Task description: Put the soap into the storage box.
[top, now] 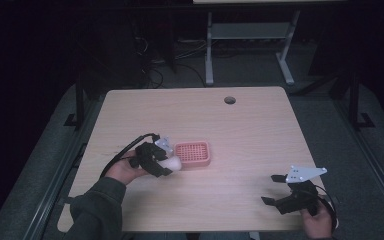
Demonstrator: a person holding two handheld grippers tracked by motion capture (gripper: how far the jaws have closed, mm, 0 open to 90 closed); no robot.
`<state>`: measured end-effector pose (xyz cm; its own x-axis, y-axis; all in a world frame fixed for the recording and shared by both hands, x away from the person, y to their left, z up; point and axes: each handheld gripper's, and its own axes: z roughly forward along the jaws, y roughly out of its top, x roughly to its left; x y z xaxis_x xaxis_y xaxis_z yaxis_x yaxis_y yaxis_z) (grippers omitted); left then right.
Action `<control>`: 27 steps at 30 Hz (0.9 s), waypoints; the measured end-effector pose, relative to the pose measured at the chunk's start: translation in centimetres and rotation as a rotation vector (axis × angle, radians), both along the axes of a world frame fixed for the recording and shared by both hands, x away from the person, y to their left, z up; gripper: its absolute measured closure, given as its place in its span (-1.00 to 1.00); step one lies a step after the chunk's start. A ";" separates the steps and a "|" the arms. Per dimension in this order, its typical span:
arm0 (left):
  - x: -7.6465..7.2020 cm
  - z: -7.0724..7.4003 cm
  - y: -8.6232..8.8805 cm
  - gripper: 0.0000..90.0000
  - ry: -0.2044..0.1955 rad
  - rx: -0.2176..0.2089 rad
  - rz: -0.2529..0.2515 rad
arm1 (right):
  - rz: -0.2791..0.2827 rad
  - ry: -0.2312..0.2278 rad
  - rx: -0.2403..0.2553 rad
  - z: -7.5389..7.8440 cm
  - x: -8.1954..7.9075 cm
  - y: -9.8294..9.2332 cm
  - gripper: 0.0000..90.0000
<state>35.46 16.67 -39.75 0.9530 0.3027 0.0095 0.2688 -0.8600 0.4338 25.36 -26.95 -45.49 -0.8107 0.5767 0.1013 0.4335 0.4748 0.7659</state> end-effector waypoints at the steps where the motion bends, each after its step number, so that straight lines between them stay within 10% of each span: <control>1: 0.1 0.1 -0.1 0.09 -0.002 0.005 -0.004 | 0.000 0.000 0.000 0.0 0.0 0.0 -0.69; 27: 2.0 1.4 -2.7 0.09 -0.024 0.008 -0.036 | -0.011 -0.002 0.015 0.1 -0.1 -0.3 -0.69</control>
<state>37.43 14.01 -38.40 0.9628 0.2679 0.0344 0.2273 -0.8724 0.4327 25.24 -27.22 -45.42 -0.8046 0.5839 0.1082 0.4369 0.4587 0.7738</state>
